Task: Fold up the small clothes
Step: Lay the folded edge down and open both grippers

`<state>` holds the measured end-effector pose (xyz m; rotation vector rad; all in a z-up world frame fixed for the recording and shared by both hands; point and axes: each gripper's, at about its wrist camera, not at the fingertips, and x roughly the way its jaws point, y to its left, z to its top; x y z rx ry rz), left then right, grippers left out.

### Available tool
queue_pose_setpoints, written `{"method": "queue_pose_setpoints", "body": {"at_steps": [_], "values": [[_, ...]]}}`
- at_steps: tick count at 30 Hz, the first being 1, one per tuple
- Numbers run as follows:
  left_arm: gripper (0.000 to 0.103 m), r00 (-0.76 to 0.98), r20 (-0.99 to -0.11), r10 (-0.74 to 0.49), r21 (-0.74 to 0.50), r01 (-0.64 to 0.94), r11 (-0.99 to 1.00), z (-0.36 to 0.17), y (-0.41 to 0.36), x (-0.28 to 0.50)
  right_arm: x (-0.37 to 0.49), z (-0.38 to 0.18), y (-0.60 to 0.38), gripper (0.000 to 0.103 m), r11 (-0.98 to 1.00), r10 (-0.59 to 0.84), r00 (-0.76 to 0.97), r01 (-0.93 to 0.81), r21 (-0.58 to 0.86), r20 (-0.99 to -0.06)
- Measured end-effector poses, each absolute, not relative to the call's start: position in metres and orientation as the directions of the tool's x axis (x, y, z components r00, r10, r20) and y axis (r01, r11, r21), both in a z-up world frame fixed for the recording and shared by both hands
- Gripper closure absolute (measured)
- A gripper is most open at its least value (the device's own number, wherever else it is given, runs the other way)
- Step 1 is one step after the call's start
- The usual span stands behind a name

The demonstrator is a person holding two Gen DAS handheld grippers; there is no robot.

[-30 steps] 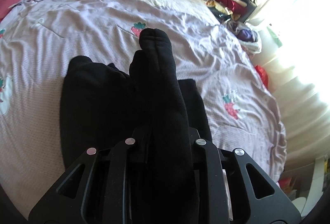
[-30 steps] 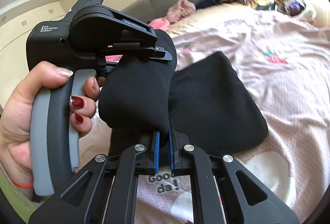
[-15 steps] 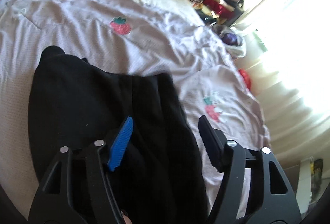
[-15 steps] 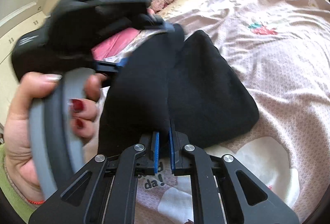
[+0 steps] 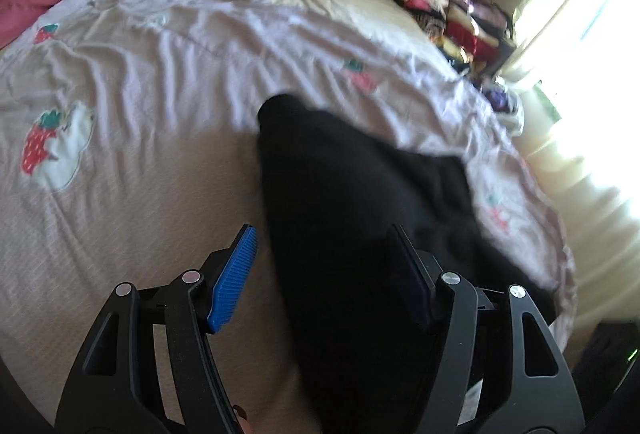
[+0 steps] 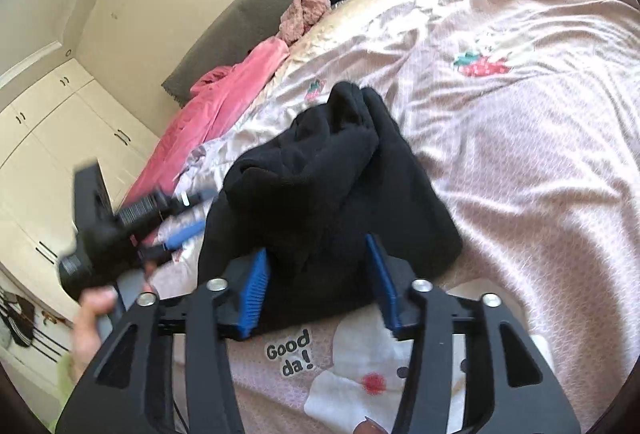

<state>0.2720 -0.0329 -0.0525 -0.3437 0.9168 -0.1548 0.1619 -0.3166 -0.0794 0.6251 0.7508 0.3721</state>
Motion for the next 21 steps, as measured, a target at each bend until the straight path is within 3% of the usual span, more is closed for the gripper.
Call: {"method": "queue_pose_setpoints", "body": {"at_steps": [6,11,16,18,21], "values": [[0.044,0.615,-0.754,-0.229,-0.242,0.064,0.968,-0.064,-0.058,0.262,0.169,-0.074,-0.33,0.035,0.747,0.529,0.683,-0.093,0.658,-0.504],[0.044,0.627,-0.746,-0.222,-0.225,0.076,0.971,-0.067,-0.059,0.26,0.176,-0.038,-0.345,0.034,0.774,0.479,0.756,-0.125,0.621,-0.446],[0.044,0.633,-0.741,-0.225,-0.229,0.077,0.97,-0.067,-0.059,0.259,0.229,-0.025,-0.304,0.035,0.861,0.486,0.645,-0.238,0.449,-0.59],[0.044,0.633,-0.739,-0.23,-0.236,0.076,0.969,-0.067,-0.059,0.259,0.251,-0.037,-0.296,0.035,0.86,0.495,0.593,-0.228,0.457,-0.635],[0.044,0.633,-0.738,-0.232,-0.232,0.085,0.969,-0.066,-0.06,0.258,0.279,-0.062,-0.285,0.044,0.866,0.491,0.509,-0.197,0.459,-0.707]]}}
